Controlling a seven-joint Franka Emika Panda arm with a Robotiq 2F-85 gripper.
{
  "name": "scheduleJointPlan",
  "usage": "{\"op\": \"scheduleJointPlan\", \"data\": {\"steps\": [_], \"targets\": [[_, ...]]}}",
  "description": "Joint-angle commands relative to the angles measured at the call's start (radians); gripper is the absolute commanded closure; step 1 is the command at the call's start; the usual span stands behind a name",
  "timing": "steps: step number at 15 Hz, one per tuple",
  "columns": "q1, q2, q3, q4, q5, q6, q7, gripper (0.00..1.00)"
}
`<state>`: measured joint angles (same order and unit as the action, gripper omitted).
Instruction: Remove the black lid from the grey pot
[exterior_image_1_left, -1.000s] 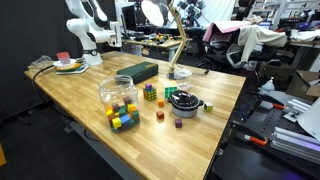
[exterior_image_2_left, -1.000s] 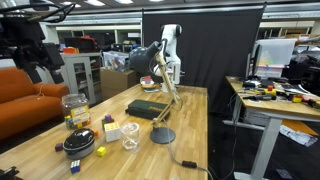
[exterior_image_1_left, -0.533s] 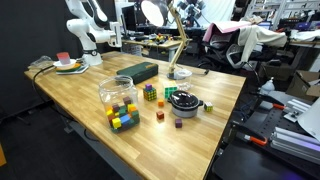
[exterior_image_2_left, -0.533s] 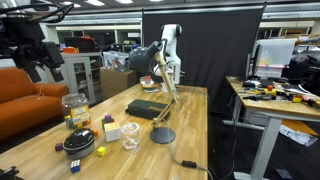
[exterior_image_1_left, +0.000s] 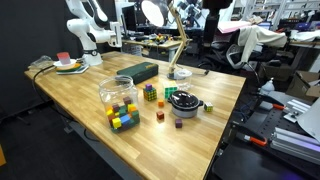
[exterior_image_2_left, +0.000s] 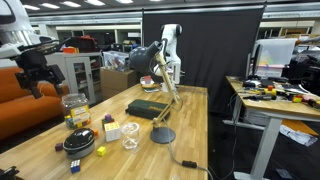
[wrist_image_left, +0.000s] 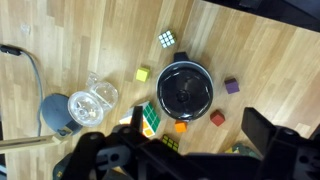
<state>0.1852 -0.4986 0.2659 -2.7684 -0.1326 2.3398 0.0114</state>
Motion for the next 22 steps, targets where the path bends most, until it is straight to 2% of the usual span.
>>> {"op": "scheduleJointPlan", "data": {"steps": [1,2,3,5,12,16,22], "targets": [[-0.033,0.225,0.034,0.121,-0.084,0.064,0.081,0.00],[-0.035,0.272,0.034,0.151,-0.100,0.070,0.105,0.00],[0.002,0.187,0.009,0.086,-0.067,0.068,0.074,0.00],[-0.004,0.267,0.007,0.138,-0.080,0.072,0.091,0.00],[-0.011,0.316,-0.005,0.160,-0.063,0.091,0.094,0.00],[-0.026,0.424,-0.059,0.180,0.012,0.153,0.070,0.00],[-0.040,0.570,-0.121,0.232,0.250,0.233,-0.046,0.00]]}}
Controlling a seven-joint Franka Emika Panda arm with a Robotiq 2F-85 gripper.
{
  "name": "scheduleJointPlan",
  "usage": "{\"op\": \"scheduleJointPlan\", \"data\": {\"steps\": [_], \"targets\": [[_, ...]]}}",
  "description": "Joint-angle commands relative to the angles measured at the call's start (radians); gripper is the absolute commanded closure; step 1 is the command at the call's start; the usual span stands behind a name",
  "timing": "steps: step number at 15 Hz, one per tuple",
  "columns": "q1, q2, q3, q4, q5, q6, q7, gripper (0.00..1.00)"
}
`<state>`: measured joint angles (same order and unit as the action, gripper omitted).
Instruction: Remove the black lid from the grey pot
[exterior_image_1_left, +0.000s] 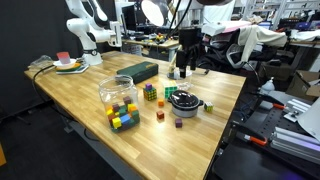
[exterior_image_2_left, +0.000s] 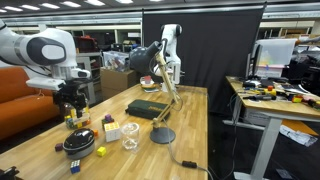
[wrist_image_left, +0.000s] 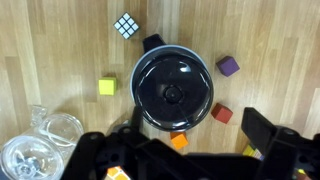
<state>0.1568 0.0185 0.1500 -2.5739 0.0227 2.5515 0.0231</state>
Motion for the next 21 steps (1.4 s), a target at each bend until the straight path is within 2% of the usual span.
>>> {"op": "scheduleJointPlan", "data": {"steps": [1,2,3,11,17,21], "targets": [[-0.016,0.067,-0.006,0.044,0.118,0.026,-0.070,0.00],[-0.021,0.078,-0.006,0.050,0.140,0.029,-0.084,0.00],[-0.013,0.057,-0.007,0.033,0.094,0.017,-0.047,0.00],[-0.013,0.065,-0.005,0.037,0.098,0.018,-0.050,0.00],[-0.021,0.165,-0.008,0.060,0.117,0.040,-0.032,0.00],[-0.048,0.253,0.007,0.110,0.185,0.042,-0.072,0.00]]}}
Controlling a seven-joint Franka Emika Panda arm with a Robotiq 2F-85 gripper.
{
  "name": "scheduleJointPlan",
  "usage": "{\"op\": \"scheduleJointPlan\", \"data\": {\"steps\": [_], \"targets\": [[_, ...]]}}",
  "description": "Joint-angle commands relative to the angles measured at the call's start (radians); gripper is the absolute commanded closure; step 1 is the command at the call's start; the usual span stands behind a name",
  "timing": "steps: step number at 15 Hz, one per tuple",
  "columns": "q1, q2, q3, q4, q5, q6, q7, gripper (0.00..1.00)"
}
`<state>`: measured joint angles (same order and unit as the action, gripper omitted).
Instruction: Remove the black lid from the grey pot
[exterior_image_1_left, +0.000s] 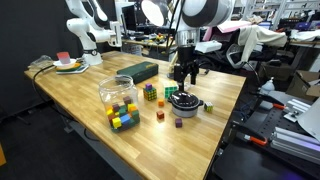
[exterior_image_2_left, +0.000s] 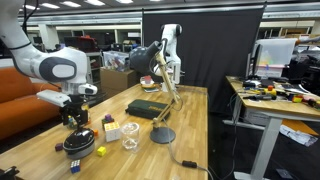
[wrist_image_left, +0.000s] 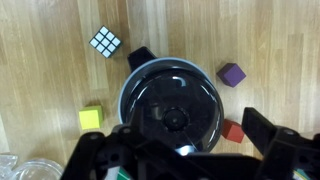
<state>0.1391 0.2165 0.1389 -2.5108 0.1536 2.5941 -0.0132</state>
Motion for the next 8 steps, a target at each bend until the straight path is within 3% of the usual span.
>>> {"op": "scheduleJointPlan", "data": {"steps": [1,8], "targets": [[-0.036,0.077,0.019,0.065,0.064,-0.004,-0.038,0.00],[-0.066,0.167,0.012,0.142,0.059,-0.012,-0.025,0.00]]}}
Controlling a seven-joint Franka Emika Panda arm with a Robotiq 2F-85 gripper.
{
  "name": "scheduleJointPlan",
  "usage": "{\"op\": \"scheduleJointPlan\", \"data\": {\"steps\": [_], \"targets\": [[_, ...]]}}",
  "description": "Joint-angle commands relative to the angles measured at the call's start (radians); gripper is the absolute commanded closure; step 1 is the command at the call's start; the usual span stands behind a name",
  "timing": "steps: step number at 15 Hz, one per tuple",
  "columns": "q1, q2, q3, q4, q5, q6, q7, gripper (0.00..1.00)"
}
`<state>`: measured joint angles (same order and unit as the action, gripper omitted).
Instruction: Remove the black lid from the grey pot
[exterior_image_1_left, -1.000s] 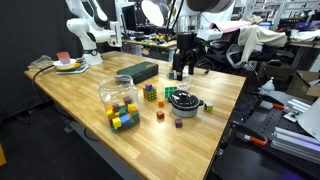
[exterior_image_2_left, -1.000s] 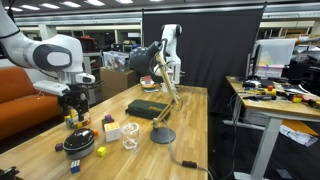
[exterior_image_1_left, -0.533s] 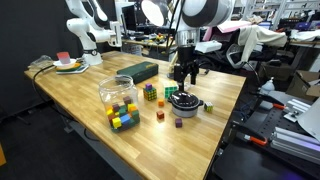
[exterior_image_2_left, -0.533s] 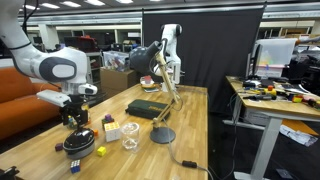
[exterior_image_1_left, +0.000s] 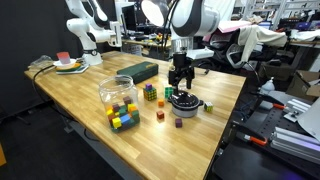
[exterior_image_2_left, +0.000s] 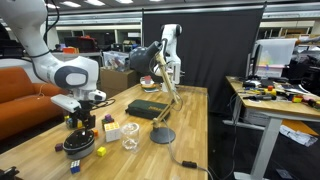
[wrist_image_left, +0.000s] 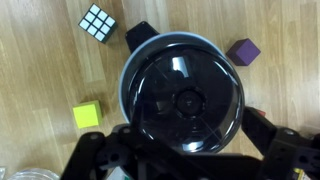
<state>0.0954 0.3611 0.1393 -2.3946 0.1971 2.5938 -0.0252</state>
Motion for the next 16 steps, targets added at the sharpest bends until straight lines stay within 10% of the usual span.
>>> {"op": "scheduleJointPlan", "data": {"steps": [1,16], "targets": [[-0.025,0.027,0.011,0.031,0.014,-0.014,-0.012,0.05],[-0.043,0.020,0.016,0.015,0.022,-0.044,-0.017,0.11]]}}
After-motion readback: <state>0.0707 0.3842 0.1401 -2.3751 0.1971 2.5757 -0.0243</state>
